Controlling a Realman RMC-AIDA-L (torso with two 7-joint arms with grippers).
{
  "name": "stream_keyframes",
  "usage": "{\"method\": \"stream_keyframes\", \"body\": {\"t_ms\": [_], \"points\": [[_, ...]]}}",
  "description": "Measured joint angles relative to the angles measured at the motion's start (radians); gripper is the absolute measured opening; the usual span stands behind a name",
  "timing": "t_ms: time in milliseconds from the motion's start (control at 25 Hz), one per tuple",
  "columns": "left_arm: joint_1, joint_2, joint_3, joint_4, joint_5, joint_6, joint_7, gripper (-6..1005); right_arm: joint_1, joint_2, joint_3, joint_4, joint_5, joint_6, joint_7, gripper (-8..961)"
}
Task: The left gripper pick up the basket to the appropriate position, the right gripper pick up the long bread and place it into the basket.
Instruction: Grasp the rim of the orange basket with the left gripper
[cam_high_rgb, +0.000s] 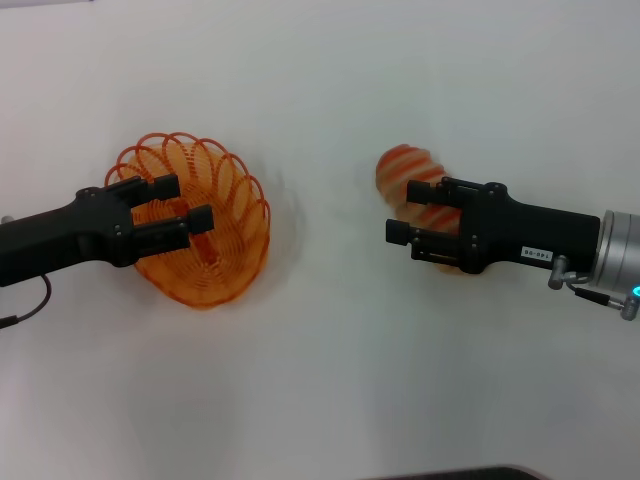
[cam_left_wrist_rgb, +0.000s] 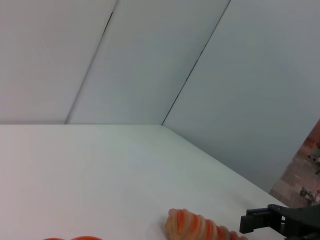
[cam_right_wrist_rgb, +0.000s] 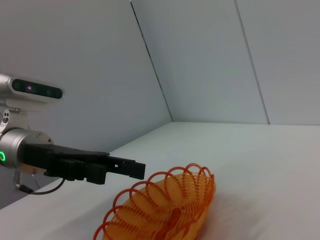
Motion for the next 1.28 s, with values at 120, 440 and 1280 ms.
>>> {"method": "stream_keyframes", "body": {"t_ms": [120,440,1280], "points": [[0.0,0.0,0.0,0.0,0.0,0.0,0.0,857,0.0,0.0,0.0,0.0,0.0,0.0,0.0,731],[0.0,0.002,0.0,0.0,0.0,0.003,-0.003,858,0.0,0.0,0.0,0.0,0.0,0.0,0.0,726],[-0.048,0.008,0.02,0.156,0.003,0.036,-0.225,857,0.008,0.0,0.0,0.0,0.003,-0.001,-0.014,713]]}}
